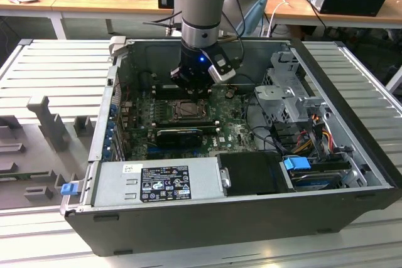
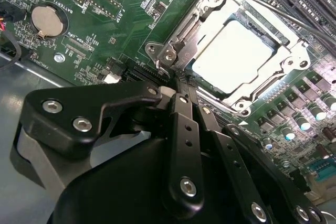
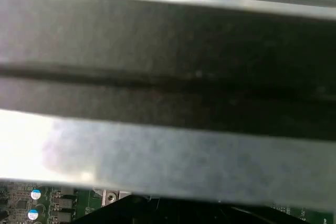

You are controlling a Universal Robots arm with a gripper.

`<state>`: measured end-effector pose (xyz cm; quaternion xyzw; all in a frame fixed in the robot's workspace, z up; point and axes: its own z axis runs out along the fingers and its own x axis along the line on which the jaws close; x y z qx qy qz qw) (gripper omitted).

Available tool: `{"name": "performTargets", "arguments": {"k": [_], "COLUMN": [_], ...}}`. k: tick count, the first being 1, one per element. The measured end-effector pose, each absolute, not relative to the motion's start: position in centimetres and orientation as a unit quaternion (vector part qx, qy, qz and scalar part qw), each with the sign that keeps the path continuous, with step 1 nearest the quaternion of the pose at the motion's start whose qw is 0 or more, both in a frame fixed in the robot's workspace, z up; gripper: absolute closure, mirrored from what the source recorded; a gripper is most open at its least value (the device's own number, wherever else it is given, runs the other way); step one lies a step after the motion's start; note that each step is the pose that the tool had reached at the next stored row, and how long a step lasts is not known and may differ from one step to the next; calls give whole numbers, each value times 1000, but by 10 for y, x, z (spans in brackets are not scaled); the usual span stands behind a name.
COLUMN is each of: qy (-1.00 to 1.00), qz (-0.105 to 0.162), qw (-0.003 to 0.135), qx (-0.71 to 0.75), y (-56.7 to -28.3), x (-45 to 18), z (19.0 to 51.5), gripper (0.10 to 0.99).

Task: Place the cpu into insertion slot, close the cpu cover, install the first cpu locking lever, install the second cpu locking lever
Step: 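Install the first cpu locking lever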

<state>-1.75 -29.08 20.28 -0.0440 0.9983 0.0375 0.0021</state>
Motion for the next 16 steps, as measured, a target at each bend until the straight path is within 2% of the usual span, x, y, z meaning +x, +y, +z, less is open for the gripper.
{"name": "performTargets", "arguments": {"k": [6, 12, 16], "qy": [998, 997, 997], "qz": [39, 59, 59], "qw": [2, 3, 3], "qx": [-44, -44, -44], "y": [-291, -290, -291], "x": [-17, -17, -17], "z": [201, 201, 215], "gripper": [980, 980, 980]}}
